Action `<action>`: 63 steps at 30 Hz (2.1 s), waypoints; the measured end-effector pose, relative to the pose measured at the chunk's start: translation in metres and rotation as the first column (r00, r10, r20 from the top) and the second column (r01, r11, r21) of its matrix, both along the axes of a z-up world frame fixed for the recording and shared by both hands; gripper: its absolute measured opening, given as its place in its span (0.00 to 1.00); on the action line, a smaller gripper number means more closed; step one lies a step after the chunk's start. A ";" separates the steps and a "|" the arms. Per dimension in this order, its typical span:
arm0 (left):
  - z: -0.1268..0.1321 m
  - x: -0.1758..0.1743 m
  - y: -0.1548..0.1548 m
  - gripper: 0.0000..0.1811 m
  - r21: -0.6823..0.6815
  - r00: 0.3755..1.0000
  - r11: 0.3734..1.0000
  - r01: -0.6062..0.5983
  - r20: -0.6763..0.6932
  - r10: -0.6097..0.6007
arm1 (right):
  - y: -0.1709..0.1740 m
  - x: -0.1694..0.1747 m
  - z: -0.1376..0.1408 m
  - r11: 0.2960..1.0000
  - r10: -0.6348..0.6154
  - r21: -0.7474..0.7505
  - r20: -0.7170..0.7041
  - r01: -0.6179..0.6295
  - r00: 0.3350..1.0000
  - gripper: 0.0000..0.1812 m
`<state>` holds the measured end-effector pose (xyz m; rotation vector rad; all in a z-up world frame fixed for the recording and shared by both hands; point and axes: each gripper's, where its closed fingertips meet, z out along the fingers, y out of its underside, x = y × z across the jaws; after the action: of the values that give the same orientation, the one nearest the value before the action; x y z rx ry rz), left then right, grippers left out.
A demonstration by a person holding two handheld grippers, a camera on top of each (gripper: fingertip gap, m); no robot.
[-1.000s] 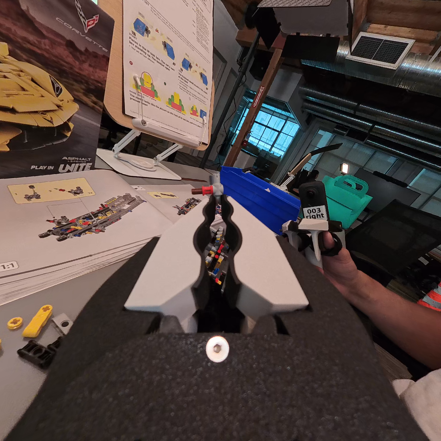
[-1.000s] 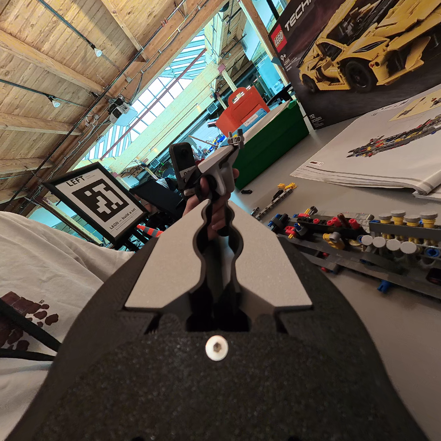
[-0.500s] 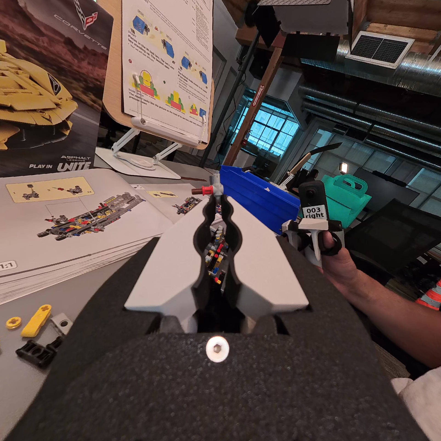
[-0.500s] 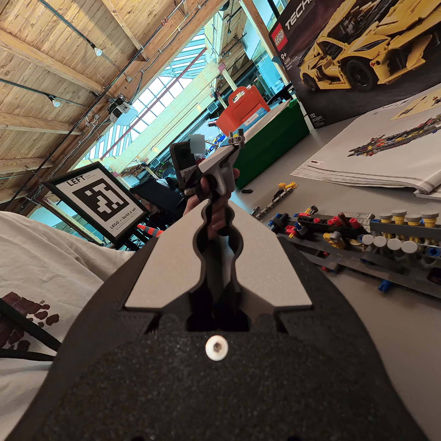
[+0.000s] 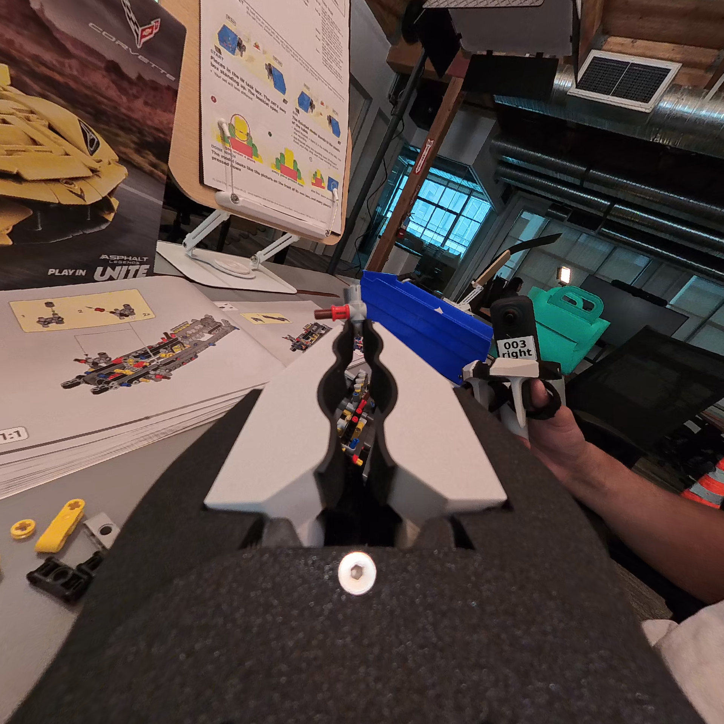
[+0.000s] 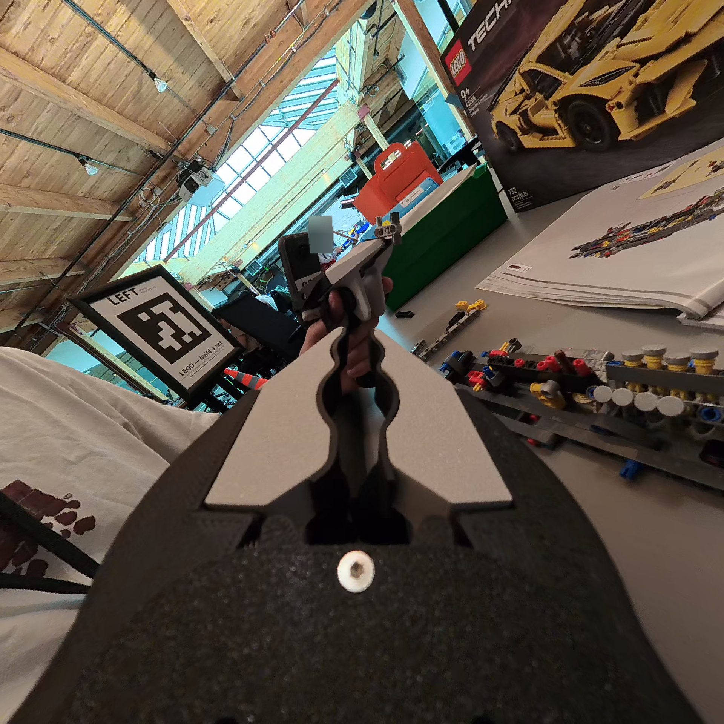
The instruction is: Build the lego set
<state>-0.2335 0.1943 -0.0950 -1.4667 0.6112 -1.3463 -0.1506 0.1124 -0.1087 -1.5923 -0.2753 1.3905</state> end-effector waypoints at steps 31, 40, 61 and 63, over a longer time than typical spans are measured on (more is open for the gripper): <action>-0.037 0.021 0.198 0.02 -0.084 0.959 0.996 0.026 -0.280 -0.049 | 0.134 0.075 -0.032 0.924 -0.354 0.012 0.398 0.381 0.846 0.08; -0.057 0.029 0.191 0.02 -0.114 0.947 0.992 0.058 -0.309 -0.091 | 0.125 0.073 -0.027 0.936 -0.328 0.035 0.453 0.351 0.829 0.11; -0.068 0.029 0.182 0.02 -0.094 0.918 0.990 0.105 -0.373 -0.133 | 0.121 0.062 -0.038 0.954 -0.274 0.036 0.505 0.297 0.819 0.10; -0.068 0.030 0.181 0.01 -0.088 0.916 0.991 0.106 -0.379 -0.132 | 0.121 0.061 -0.039 0.956 -0.266 0.028 0.501 0.292 0.823 0.10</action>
<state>-0.2033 0.3749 -0.1633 -1.7906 0.9278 -1.1836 -0.0899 0.2335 -0.1477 -1.9358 -0.2979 0.7448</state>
